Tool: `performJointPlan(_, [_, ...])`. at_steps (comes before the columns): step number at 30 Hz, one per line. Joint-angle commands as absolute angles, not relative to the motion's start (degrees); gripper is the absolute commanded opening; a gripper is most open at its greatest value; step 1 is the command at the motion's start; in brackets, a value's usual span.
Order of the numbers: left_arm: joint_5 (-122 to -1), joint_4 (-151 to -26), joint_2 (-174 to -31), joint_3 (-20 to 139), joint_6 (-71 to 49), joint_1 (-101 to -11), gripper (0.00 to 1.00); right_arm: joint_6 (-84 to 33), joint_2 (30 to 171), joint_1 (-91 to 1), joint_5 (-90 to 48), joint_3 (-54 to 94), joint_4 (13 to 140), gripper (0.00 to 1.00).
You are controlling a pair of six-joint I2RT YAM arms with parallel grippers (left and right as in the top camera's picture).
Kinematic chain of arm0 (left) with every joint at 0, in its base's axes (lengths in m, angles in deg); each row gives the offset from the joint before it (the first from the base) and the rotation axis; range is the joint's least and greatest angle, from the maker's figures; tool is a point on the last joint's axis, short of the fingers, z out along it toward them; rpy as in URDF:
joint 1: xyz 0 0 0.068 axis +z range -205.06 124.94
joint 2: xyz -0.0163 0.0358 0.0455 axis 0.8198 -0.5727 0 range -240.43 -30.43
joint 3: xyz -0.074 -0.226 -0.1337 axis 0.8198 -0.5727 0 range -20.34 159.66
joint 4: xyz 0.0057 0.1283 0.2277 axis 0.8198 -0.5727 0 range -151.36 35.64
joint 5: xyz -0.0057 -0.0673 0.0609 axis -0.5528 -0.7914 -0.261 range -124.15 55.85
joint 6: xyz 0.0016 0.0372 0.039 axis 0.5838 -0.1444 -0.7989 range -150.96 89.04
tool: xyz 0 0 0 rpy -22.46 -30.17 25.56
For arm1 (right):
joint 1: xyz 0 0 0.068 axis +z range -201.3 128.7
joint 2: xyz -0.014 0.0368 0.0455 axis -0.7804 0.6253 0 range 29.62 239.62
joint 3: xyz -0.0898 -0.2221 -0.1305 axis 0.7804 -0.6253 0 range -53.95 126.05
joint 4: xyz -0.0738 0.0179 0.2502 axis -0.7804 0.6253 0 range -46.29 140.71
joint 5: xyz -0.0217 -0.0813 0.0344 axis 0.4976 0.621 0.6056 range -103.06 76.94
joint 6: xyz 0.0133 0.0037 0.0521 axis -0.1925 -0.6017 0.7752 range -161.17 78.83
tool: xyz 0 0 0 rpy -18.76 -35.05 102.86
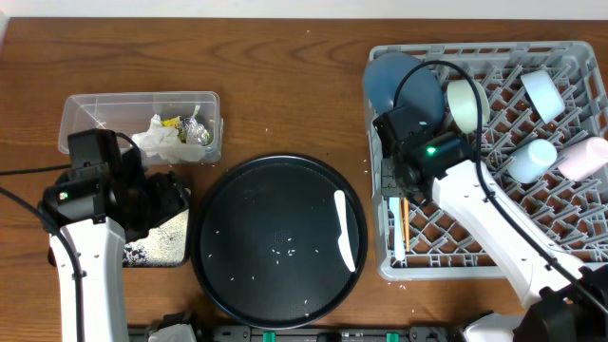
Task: Sort waste into correct bins and load items into the dishwasher rack
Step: 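Carry the white spoon with right gripper into the rack and release, then move right gripper to the last white spoon and grasp its handle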
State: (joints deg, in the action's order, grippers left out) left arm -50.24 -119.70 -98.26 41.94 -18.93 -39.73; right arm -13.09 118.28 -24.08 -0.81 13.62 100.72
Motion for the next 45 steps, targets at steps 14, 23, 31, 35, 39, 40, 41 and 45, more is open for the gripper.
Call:
performJointPlan(14, [-49.5, -119.7, -98.6, 41.8, -18.6, -39.5, 0.72, -12.1, 118.1, -24.2, -1.7, 12.7, 96.9, 0.28])
performJointPlan(23, [-49.5, -119.7, -98.6, 41.8, -18.6, -39.5, 0.72, -20.7, 118.1, -22.0, -17.7, 12.8, 89.6, 0.27])
performJointPlan(31, [-49.5, -119.7, -98.6, 41.8, -18.6, -39.5, 0.72, -20.5, 118.1, -12.5, -12.5, 12.8, 86.9, 0.29])
performJointPlan(35, [-49.5, -119.7, -98.6, 41.8, -18.6, -39.5, 0.72, -18.4, 119.9, -10.8, -12.0, 12.8, 89.5, 0.29])
performJointPlan(39, [-49.5, -119.7, -98.6, 41.8, -18.6, -39.5, 0.72, -15.4, 123.9, -9.9, -12.0, 12.8, 91.3, 0.29])
performJointPlan(40, [-49.5, -119.7, -98.6, 41.8, -18.6, -39.5, 0.72, -14.9, 124.9, -9.9, -12.0, 12.8, 91.6, 0.29])
performJointPlan(41, [-49.5, -119.7, -98.6, 41.8, -18.6, -39.5, 0.72, -14.7, 125.9, -9.9, -12.2, 12.8, 91.8, 0.29])
performJointPlan(45, [-49.5, -119.7, -98.6, 41.8, -18.6, -39.5, 0.72, -14.6, 129.4, -9.8, -12.5, 12.8, 92.4, 0.28])
